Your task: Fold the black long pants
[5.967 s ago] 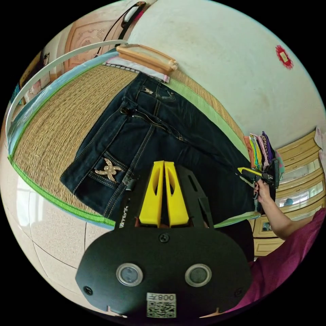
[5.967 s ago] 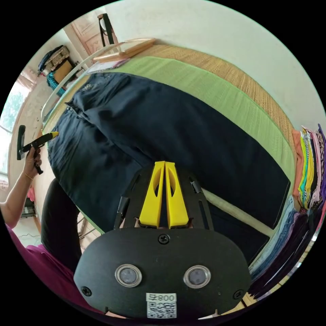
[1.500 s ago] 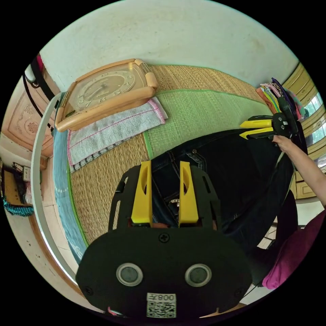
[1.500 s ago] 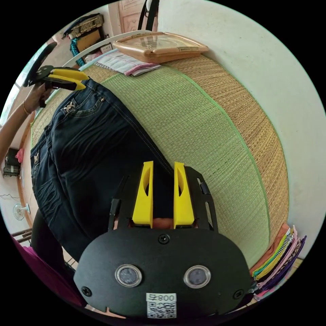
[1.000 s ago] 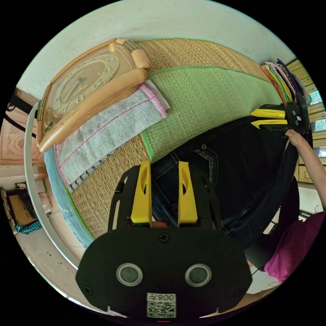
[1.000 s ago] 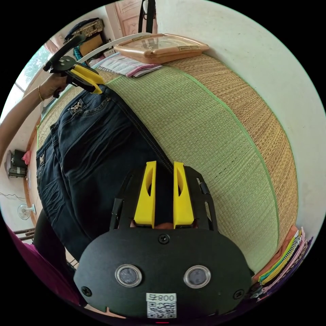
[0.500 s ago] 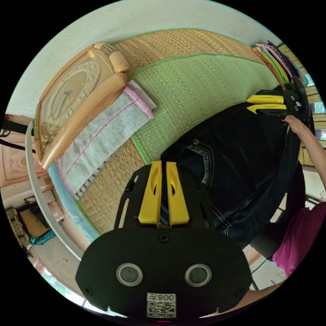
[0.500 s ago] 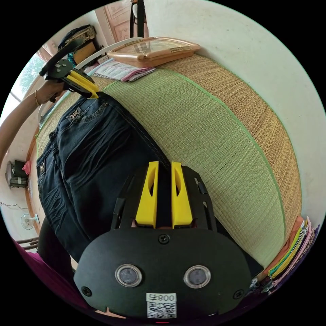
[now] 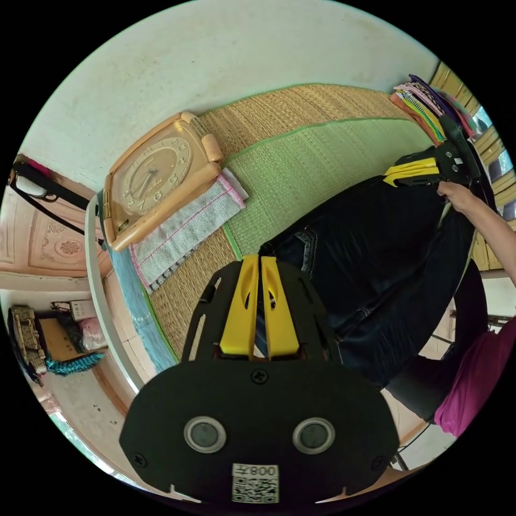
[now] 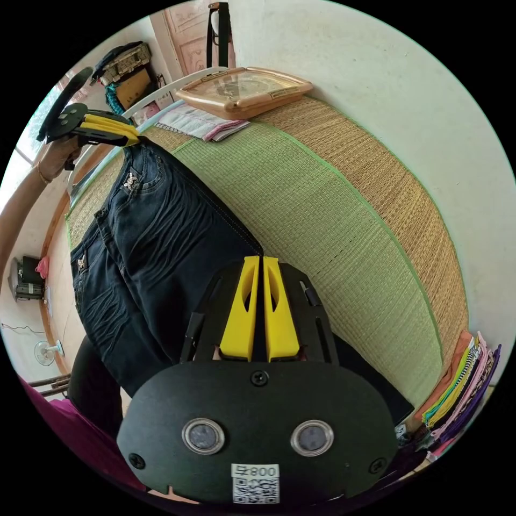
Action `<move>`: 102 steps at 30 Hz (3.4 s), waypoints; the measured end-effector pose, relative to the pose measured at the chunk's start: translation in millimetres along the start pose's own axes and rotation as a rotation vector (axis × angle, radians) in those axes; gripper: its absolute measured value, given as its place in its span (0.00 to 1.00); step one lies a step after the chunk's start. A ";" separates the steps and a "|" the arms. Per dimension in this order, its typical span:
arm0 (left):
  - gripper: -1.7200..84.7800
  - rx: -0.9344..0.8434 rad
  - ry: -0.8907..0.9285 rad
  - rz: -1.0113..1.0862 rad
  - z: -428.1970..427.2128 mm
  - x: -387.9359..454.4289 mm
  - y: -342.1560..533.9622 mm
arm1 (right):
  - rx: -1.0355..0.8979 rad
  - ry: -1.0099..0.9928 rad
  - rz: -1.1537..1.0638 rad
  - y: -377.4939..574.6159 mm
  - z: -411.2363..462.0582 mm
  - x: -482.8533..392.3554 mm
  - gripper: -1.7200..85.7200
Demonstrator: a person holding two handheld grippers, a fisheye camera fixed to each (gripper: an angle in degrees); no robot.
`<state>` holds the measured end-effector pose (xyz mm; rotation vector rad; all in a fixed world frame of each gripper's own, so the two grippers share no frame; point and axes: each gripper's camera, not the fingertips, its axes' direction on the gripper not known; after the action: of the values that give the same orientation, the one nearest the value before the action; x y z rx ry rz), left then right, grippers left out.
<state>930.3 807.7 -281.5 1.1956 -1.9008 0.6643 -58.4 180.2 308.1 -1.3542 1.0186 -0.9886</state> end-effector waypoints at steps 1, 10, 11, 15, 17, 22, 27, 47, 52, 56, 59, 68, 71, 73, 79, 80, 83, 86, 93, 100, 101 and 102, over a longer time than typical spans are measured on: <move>0.02 0.007 -0.001 0.000 -8.3 0.8 3.4 | 0.009 0.003 0.003 5.3 -12.3 -0.8 0.03; 0.03 0.091 -0.017 0.003 -121.9 21.1 79.9 | 0.090 0.006 0.018 65.6 -101.0 -25.3 0.03; 0.03 0.095 -0.018 0.001 -134.0 24.1 92.7 | 0.094 0.005 0.017 70.5 -106.0 -28.4 0.03; 0.03 0.103 0.010 -0.011 -169.1 32.2 138.4 | 0.104 -0.001 0.004 105.6 -135.5 -52.2 0.03; 0.03 0.102 0.021 -0.018 -181.8 34.9 157.5 | 0.108 -0.014 0.006 120.4 -145.9 -61.7 0.03; 0.03 0.086 0.036 -0.029 -210.9 41.5 207.1 | 0.115 -0.045 0.006 157.6 -173.1 -92.5 0.03; 0.02 0.050 0.044 -0.034 -234.4 47.2 260.2 | 0.110 -0.060 -0.012 182.2 -190.9 -121.3 0.03; 0.02 -0.042 0.123 -0.114 -261.0 54.1 455.6 | 0.006 -0.108 -0.161 256.8 -197.9 -265.7 0.03; 0.02 -0.091 0.132 -0.115 -248.0 60.6 493.2 | -0.042 -0.120 -0.182 265.5 -182.3 -294.5 0.03; 0.02 -0.115 0.156 -0.138 -237.2 60.1 521.7 | -0.069 -0.132 -0.192 268.4 -171.7 -309.6 0.03; 0.02 -0.119 0.172 -0.159 -232.9 57.9 539.5 | -0.086 -0.129 -0.203 268.8 -163.8 -321.3 0.03; 0.02 -0.150 0.160 -0.158 -221.8 64.3 581.8 | -0.120 -0.154 -0.207 272.0 -142.4 -345.3 0.03; 0.02 -0.154 0.158 -0.163 -218.2 67.0 595.2 | -0.134 -0.166 -0.205 273.1 -133.2 -350.0 0.03; 0.02 -0.156 0.158 -0.167 -216.2 68.7 603.0 | -0.144 -0.171 -0.203 273.5 -125.6 -352.9 0.03; 0.02 -0.172 0.150 -0.170 -206.2 79.4 627.5 | -0.183 -0.185 -0.195 276.0 -99.9 -356.6 0.03; 0.02 -0.173 0.150 -0.171 -204.9 81.5 632.6 | -0.186 -0.187 -0.193 276.4 -97.6 -356.5 0.03; 0.03 -0.166 0.161 -0.190 -203.4 84.2 645.6 | -0.194 -0.202 -0.177 278.3 -88.3 -353.5 0.04; 0.03 -0.146 0.195 -0.235 -203.7 83.6 660.9 | -0.197 -0.226 -0.157 280.8 -81.6 -347.7 0.04; 0.02 0.017 0.279 -0.416 -224.4 82.4 721.0 | -0.191 -0.250 -0.131 291.6 -67.5 -333.9 0.05; 0.02 0.166 0.498 -0.356 -212.6 155.6 706.3 | -0.175 -0.293 -0.082 307.0 -55.1 -310.2 0.05; 0.02 0.151 0.502 -0.338 -204.4 173.9 695.9 | -0.172 -0.299 -0.074 308.6 -54.4 -307.5 0.05; 0.02 0.134 0.511 -0.323 -195.3 190.3 686.5 | -0.168 -0.314 -0.055 312.1 -52.9 -301.6 0.05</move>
<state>325.1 1149.6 -31.3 1.2365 -1.2263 0.8322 -201.8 452.6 -2.4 -1.6245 0.8429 -0.7123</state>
